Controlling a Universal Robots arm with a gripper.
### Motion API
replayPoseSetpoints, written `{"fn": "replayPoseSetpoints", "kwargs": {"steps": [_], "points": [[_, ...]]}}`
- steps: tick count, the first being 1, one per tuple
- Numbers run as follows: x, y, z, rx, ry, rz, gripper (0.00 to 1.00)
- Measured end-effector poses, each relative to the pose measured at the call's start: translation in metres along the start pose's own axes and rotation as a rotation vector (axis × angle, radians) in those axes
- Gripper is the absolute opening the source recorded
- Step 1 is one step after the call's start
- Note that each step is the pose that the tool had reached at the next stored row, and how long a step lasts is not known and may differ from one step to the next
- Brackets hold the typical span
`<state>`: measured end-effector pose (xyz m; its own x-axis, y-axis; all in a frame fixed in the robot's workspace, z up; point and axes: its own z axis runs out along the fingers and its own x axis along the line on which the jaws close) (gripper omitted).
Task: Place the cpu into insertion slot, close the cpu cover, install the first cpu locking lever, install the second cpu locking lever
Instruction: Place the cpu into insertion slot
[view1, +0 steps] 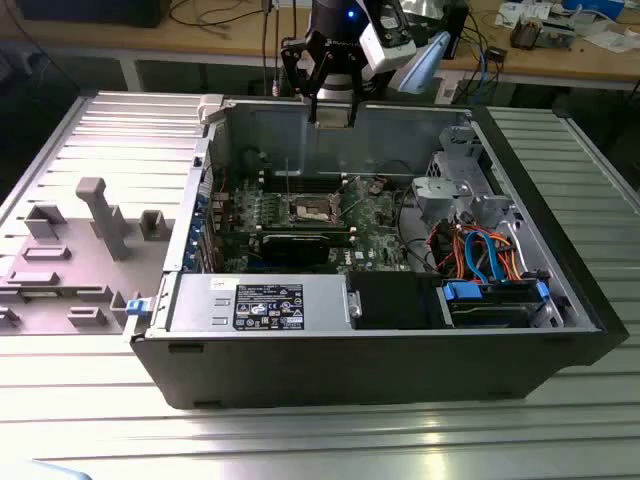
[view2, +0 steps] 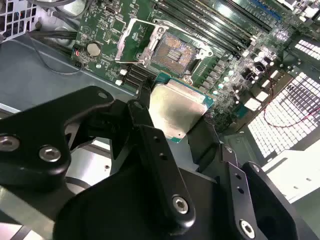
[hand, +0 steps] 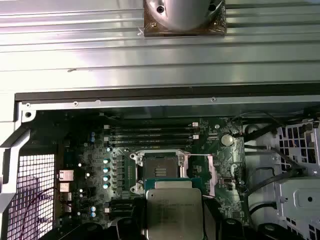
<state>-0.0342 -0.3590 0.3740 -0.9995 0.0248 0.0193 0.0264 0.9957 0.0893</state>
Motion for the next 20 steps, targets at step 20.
{"fn": "replayPoseSetpoints", "kwargs": {"steps": [20], "points": [[-0.0002,-0.0059,-0.0003,-0.0001,-0.0015,0.017,0.55]]}}
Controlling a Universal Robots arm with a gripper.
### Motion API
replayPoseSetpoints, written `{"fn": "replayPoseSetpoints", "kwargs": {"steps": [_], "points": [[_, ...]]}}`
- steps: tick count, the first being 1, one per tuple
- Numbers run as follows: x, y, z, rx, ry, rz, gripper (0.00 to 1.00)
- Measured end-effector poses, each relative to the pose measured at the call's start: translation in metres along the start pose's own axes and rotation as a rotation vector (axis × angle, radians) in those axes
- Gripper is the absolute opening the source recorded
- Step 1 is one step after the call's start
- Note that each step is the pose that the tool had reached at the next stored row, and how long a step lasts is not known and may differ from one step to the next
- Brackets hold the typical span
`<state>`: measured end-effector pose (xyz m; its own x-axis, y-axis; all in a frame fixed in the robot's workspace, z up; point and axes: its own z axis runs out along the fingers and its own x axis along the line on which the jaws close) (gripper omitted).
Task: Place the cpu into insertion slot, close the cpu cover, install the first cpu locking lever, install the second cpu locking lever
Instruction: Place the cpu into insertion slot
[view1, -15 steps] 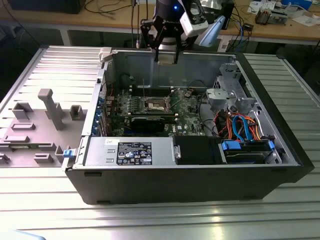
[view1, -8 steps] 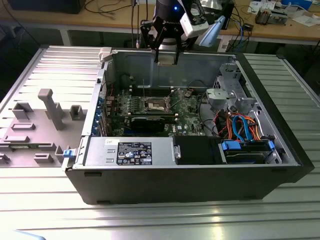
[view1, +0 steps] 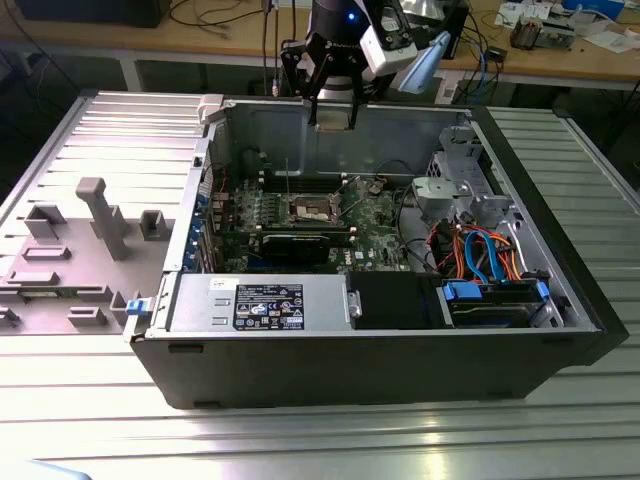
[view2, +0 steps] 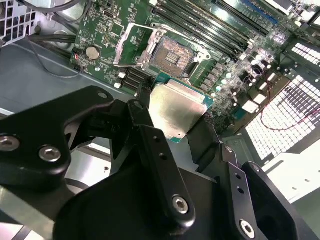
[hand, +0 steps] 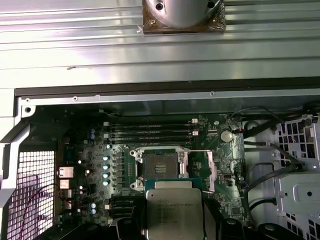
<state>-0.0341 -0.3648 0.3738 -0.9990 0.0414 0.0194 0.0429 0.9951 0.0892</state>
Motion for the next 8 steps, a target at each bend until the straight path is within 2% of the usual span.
{"fn": "replayPoseSetpoints", "kwargs": {"steps": [2,6,8], "points": [[0.0,0.0,0.0005,-0.0002,-0.0016,0.019,0.55],[0.0,-0.0001,0.0017,-0.0014,-0.0077,0.086,0.55],[0.0,-0.0002,0.0019,-0.0018,-0.0082,0.092,0.55]]}}
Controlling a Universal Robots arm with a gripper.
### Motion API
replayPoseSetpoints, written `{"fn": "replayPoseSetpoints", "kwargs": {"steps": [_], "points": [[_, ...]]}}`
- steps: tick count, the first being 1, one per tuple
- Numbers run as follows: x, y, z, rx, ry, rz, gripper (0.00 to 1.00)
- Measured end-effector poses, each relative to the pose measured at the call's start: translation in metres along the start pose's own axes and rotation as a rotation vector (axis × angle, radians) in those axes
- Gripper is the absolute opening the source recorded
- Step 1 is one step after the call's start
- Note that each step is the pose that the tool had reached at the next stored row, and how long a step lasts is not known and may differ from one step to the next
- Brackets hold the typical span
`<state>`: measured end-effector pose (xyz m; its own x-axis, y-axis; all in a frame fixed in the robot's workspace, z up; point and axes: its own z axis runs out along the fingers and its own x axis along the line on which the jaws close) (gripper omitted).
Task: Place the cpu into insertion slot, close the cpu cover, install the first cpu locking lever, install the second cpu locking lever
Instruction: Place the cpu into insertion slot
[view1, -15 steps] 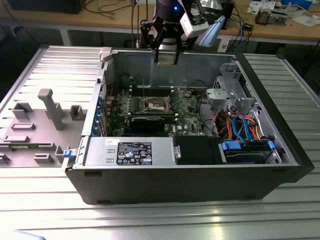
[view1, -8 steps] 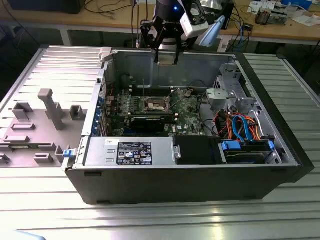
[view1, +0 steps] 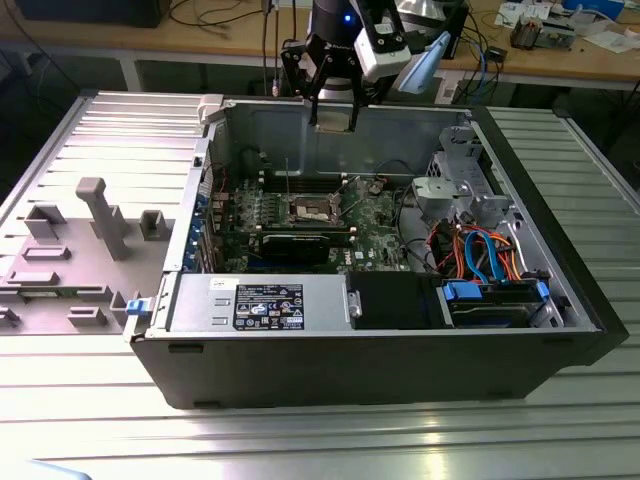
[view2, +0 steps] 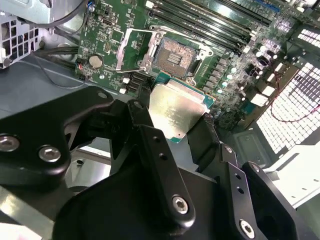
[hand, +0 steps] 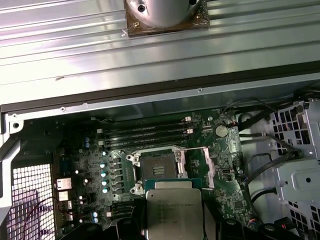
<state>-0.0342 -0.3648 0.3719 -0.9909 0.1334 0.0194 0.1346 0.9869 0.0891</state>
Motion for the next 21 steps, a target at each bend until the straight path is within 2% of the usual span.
{"fn": "replayPoseSetpoints", "kwargs": {"steps": [8,15,21], "points": [[0.0,0.0,0.0,-0.0001,-0.0002,0.003,0.55],[0.0,0.0,0.0002,-0.0014,-0.0063,0.071,0.55],[0.0,0.0,0.0002,-0.0015,-0.007,0.078,0.55]]}}
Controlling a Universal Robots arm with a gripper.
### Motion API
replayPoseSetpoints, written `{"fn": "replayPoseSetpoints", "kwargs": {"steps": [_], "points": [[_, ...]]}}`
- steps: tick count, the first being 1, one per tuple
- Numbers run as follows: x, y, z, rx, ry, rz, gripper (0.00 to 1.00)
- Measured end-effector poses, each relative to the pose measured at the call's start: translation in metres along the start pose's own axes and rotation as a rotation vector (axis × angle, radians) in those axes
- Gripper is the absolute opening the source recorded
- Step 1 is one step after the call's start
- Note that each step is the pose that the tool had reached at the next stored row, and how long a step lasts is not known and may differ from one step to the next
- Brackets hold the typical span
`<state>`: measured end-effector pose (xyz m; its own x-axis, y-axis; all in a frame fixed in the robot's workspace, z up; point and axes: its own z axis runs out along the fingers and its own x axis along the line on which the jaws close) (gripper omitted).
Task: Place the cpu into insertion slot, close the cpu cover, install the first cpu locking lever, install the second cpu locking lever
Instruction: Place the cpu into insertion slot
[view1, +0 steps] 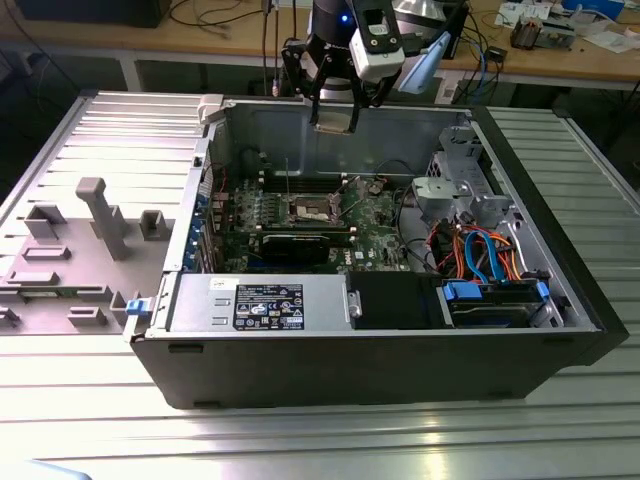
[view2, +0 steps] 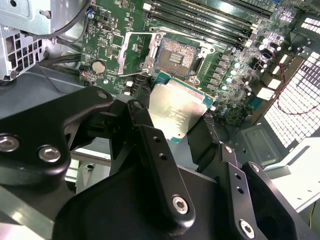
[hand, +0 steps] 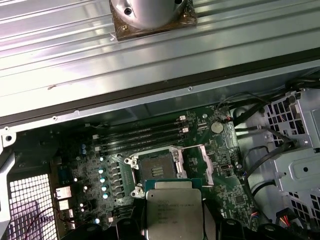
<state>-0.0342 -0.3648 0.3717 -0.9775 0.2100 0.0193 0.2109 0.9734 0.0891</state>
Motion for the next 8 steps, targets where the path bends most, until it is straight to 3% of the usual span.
{"fn": "replayPoseSetpoints", "kwargs": {"steps": [8], "points": [[0.0,0.0,0.0,0.0,-0.0005,0.005,0.55]]}}
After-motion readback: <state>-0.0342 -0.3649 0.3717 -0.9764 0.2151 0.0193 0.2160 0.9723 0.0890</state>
